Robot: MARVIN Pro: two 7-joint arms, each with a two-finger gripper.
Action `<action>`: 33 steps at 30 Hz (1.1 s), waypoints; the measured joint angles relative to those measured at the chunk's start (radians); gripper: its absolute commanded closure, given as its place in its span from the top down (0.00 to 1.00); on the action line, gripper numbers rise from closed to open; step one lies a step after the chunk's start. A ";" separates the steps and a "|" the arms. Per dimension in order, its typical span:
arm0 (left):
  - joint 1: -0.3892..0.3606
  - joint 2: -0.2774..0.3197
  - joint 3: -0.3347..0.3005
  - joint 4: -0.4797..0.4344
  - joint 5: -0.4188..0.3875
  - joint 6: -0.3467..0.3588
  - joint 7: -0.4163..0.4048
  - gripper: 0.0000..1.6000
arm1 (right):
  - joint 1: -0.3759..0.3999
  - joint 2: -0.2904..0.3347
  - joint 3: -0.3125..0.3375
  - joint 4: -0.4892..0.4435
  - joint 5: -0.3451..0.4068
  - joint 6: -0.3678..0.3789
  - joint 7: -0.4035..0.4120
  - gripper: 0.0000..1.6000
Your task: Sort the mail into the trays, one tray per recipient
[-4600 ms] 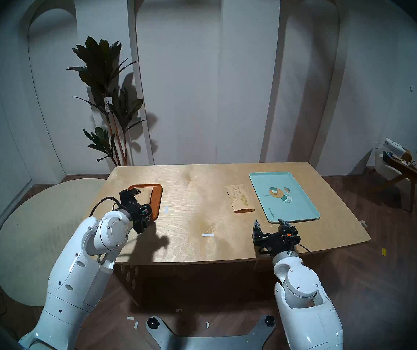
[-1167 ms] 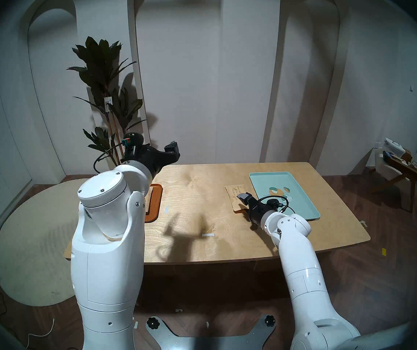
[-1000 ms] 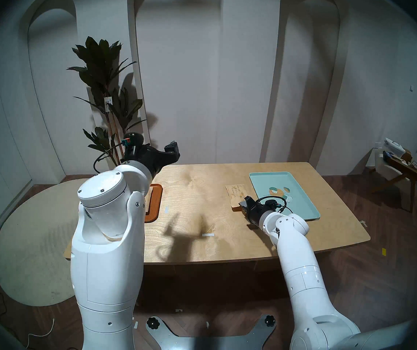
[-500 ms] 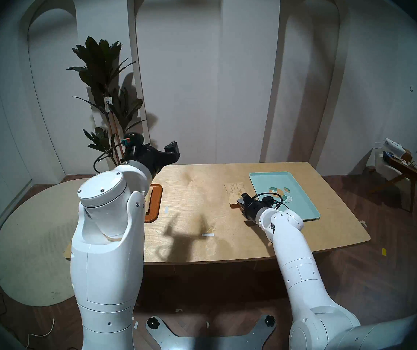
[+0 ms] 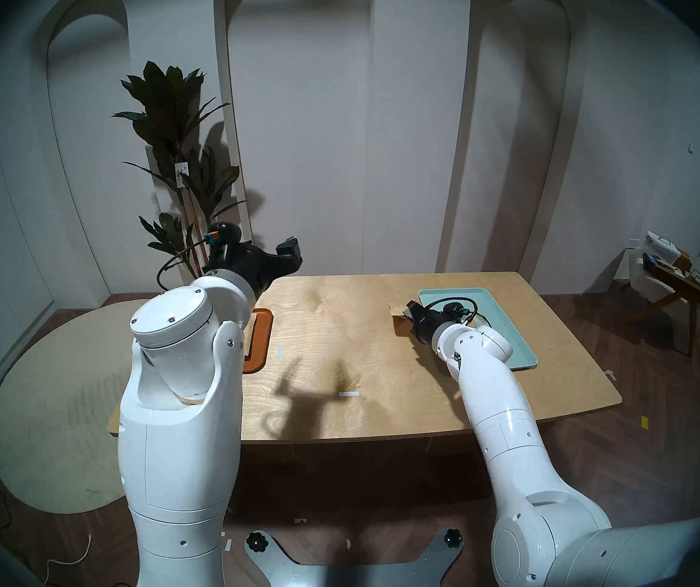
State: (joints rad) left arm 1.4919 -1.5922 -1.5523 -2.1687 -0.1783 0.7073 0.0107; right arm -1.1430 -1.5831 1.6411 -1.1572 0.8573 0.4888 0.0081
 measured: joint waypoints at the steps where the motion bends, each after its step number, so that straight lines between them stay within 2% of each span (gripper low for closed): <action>1: 0.000 0.000 0.000 0.000 0.000 0.000 0.000 1.00 | 0.004 0.003 -0.002 -0.007 -0.006 -0.002 0.000 0.00; 14: 0.000 0.002 0.001 0.000 -0.003 0.000 0.004 1.00 | 0.016 0.032 0.002 -0.085 -0.044 -0.009 -0.035 0.00; 33: 0.000 0.006 0.003 0.000 -0.007 0.000 0.008 1.00 | 0.053 0.049 -0.002 -0.151 -0.073 -0.006 -0.078 0.00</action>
State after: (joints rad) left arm 1.4919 -1.5866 -1.5494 -2.1687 -0.1858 0.7068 0.0188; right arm -1.0900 -1.5337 1.6388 -1.3086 0.7842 0.4828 -0.0701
